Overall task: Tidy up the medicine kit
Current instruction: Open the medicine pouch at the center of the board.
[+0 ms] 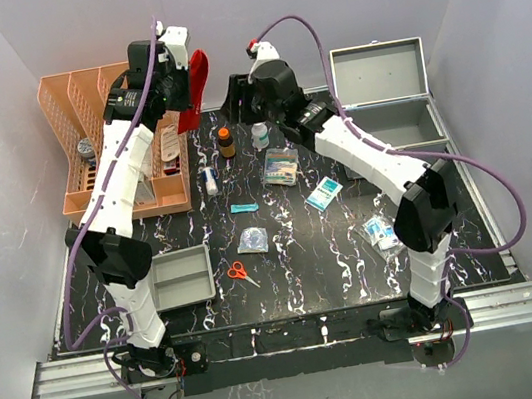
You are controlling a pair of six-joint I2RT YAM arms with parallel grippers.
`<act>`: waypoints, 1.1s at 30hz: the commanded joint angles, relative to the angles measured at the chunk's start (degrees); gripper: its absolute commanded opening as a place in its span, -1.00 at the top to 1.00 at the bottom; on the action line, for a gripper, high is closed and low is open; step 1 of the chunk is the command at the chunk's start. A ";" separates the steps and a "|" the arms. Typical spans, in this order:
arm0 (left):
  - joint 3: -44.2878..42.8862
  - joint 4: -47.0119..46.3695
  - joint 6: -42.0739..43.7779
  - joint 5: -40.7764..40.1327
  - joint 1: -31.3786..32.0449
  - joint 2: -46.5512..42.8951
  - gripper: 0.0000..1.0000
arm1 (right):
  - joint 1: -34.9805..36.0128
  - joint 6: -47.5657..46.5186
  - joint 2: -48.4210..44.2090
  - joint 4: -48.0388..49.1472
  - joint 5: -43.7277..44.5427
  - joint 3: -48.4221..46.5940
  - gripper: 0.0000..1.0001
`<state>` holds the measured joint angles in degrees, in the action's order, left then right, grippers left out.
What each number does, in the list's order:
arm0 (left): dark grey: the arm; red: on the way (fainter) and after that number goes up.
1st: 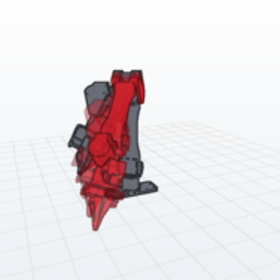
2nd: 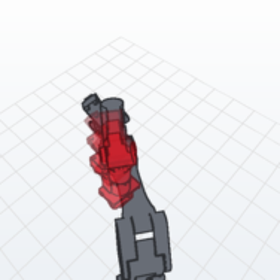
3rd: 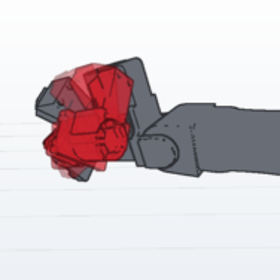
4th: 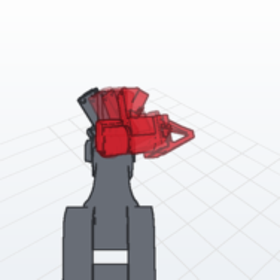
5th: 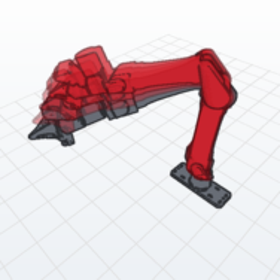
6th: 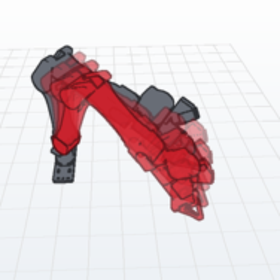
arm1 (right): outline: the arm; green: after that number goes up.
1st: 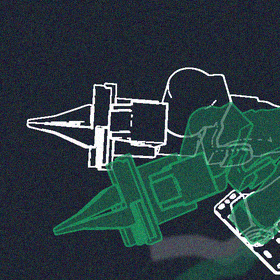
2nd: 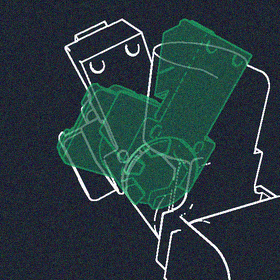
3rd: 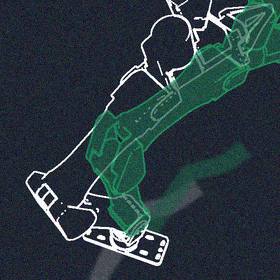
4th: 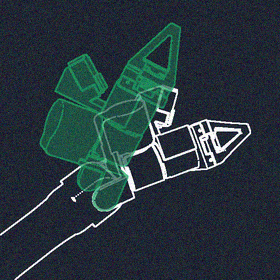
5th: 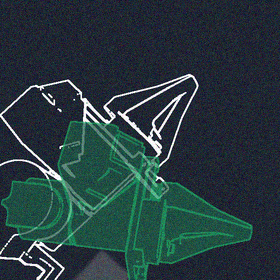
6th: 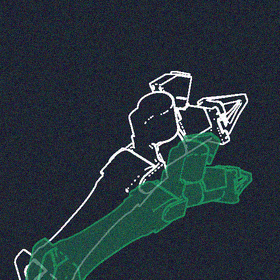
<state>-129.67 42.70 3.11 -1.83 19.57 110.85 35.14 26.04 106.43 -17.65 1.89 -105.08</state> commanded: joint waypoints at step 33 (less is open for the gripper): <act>1.27 -2.21 -3.16 3.03 1.09 -2.39 1.00 | 0.35 9.43 19.00 6.24 -1.33 -25.40 0.28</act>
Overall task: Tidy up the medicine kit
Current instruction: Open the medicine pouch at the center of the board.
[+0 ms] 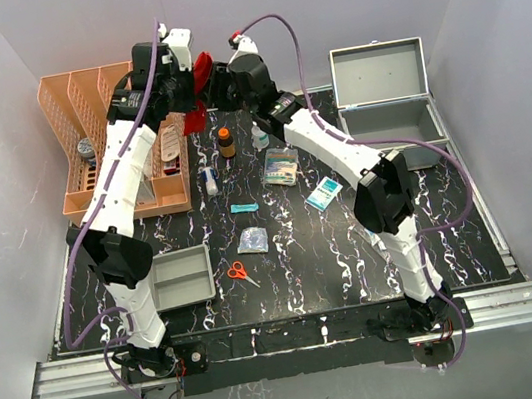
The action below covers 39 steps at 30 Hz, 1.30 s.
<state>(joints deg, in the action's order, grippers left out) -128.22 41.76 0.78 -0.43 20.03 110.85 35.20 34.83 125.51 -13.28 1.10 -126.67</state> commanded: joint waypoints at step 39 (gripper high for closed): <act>0.02 -4.88 15.94 -14.75 0.77 -2.67 1.00 | -2.36 -4.83 -5.63 -10.06 5.34 -0.11 0.13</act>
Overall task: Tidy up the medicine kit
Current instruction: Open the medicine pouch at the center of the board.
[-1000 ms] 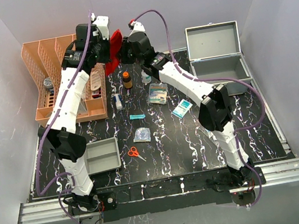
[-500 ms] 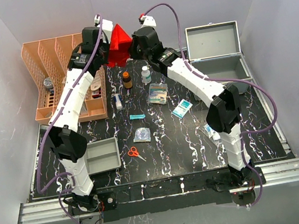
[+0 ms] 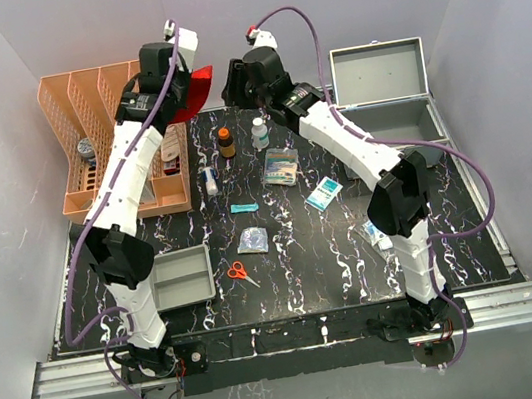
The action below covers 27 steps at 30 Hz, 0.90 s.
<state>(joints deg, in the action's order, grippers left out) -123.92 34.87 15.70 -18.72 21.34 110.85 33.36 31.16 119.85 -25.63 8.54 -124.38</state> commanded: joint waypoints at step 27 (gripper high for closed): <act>2.86 11.58 -6.19 13.04 -0.49 -5.68 1.00 | -3.25 -4.07 -28.57 -8.23 -1.70 36.00 -0.96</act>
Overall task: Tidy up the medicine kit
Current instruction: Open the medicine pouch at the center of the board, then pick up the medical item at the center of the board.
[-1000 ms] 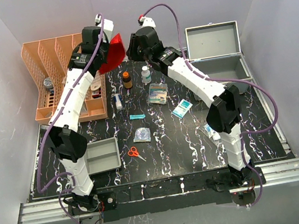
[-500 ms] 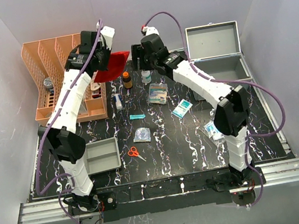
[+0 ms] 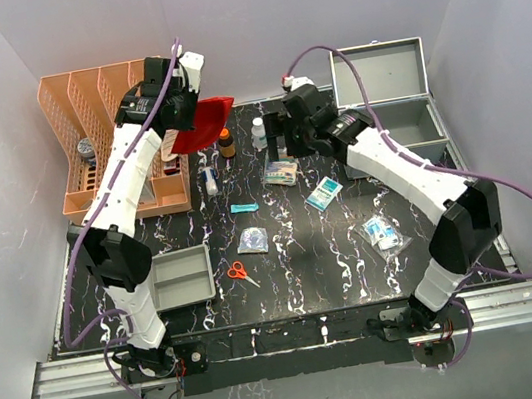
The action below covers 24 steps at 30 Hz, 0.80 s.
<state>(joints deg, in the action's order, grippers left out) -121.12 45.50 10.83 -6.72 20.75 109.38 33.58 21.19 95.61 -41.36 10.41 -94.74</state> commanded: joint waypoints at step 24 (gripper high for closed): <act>2.08 -0.23 -3.21 1.79 0.08 -5.64 1.00 | -1.28 6.76 16.33 -0.99 2.67 -9.08 -0.69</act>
<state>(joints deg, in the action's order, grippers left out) -118.32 45.41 8.95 -6.42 20.75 106.10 37.69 24.14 110.34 -44.58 9.21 -98.85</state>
